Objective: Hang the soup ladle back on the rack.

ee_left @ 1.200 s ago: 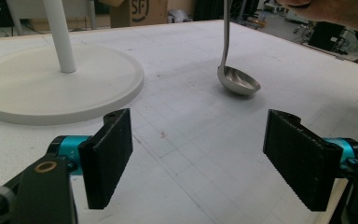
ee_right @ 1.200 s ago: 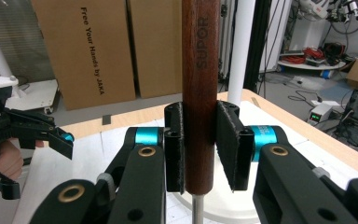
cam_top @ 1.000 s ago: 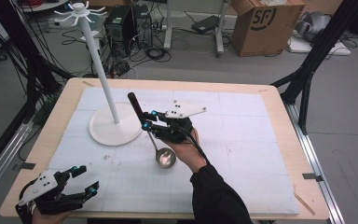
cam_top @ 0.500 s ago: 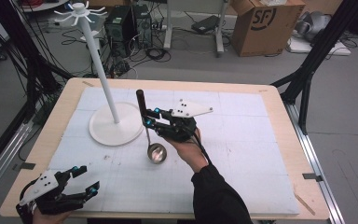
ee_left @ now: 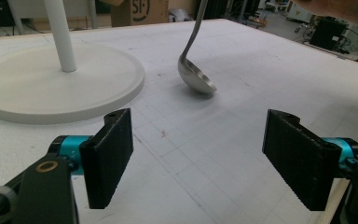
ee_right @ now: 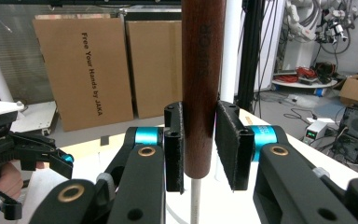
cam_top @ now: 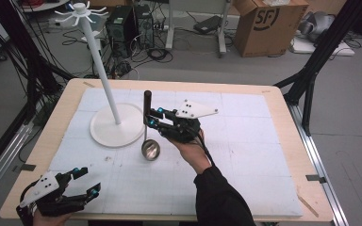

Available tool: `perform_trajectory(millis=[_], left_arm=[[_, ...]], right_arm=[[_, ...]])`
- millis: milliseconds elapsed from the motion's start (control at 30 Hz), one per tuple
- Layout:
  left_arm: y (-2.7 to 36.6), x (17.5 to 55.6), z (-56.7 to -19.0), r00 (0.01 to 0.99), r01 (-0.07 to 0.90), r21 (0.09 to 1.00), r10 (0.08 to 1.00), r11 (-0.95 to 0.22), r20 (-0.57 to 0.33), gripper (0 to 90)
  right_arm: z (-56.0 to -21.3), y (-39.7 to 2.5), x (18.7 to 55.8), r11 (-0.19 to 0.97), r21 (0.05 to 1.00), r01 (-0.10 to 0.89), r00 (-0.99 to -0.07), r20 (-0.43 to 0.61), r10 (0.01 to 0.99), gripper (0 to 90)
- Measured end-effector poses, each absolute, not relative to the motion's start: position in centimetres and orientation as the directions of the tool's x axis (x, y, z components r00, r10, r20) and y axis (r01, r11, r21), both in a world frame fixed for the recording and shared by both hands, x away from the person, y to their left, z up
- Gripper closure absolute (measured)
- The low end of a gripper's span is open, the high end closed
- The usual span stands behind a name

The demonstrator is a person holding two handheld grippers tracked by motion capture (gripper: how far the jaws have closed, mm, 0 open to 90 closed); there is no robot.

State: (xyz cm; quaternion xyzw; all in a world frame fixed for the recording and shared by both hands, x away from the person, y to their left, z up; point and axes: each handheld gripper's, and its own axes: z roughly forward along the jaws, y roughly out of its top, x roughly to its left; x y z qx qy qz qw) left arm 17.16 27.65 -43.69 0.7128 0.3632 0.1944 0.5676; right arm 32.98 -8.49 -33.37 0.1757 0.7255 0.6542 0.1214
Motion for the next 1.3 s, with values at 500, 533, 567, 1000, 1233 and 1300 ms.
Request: perform_trajectory(millis=[500, 533, 567, 1000, 1233, 1300], left_arm=[[27.5, 17.2, -43.7, 0.661, 0.299, 0.95, 0.738, -0.094, -0.135, 25.2], [27.5, 17.2, -43.7, 0.661, 0.299, 0.95, 0.738, -0.094, -0.135, 25.2], [27.5, 17.2, -43.7, 0.661, 0.299, 0.949, 0.738, -0.096, -0.133, 25.2], [27.8, 17.2, -43.7, 0.659, 0.298, 0.95, 0.739, -0.091, -0.136, 25.6], [28.1, 17.4, -43.8, 0.651, 0.301, 0.95, 0.745, -0.081, -0.143, 25.8], [28.1, 17.4, -43.8, 0.652, 0.302, 0.95, 0.745, -0.082, -0.143, 25.8]], right_arm=[[-32.7, -9.1, 33.1, 0.051, 0.994, 0.092, -0.904, 0.062, 0.423, 73.5], [-32.4, -9.1, 33.2, 0.048, 0.995, 0.087, -0.905, 0.058, 0.422, 73.5], [-32.2, -9.1, 33.2, 0.049, 0.995, 0.085, -0.905, 0.056, 0.422, 73.5], [-29.2, -8.5, 34.1, 0.005, 0.997, 0.074, -0.909, 0.065, 0.412, 73.5], [-28.3, -7.7, 34.7, -0.004, 0.998, 0.059, -0.911, 0.056, 0.408, 73.5], [-27.9, -7.6, 34.9, -0.007, 0.998, 0.057, -0.914, 0.056, 0.401, 73.5]])
